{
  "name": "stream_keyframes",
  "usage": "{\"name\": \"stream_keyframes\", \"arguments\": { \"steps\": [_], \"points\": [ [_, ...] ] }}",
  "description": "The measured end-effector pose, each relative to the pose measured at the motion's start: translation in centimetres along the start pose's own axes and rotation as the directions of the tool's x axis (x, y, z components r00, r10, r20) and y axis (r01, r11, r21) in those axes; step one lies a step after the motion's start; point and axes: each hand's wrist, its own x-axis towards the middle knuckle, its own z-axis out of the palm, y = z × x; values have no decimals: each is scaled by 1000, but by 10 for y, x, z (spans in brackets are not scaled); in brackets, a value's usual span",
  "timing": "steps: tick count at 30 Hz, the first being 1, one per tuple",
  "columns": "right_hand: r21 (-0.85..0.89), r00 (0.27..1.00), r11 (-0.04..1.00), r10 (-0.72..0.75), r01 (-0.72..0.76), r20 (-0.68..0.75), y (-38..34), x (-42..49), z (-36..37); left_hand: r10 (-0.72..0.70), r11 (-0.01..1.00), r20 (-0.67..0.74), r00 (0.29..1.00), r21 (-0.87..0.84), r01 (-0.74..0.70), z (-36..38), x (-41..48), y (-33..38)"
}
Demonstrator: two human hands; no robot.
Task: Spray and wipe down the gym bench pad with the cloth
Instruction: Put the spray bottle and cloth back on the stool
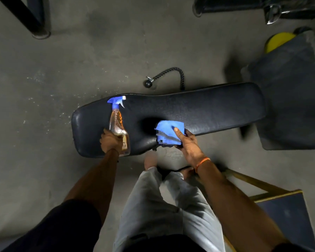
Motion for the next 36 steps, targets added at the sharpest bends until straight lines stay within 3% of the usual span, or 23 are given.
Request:
{"name": "stream_keyframes", "arguments": {
  "steps": [6,9,13,19,23,28,36],
  "points": [
    [23,1000,1000,-22,21,9,-10,-14,-28,-78,900,145,986,-415,132,20,21,11],
    [59,999,997,-40,42,-32,-13,-29,-41,19,817,128,992,-574,59,9,-31,53],
    [121,994,989,-75,84,-81,-12,-56,-72,193,755,182,964,-655,-28,31,-79,77],
    [233,975,951,-173,203,-142,6,-116,-153,457,699,220,862,-687,-196,65,-181,117],
    [324,942,900,-213,293,-260,38,-173,-222,588,712,292,754,-629,-312,100,-253,124],
    [428,892,830,-167,357,-421,91,-240,-307,720,677,371,587,-560,-477,151,-353,125],
    [494,724,729,-2,473,-690,173,-310,-414,833,527,425,355,-412,-743,234,-507,117]
  ]
}}
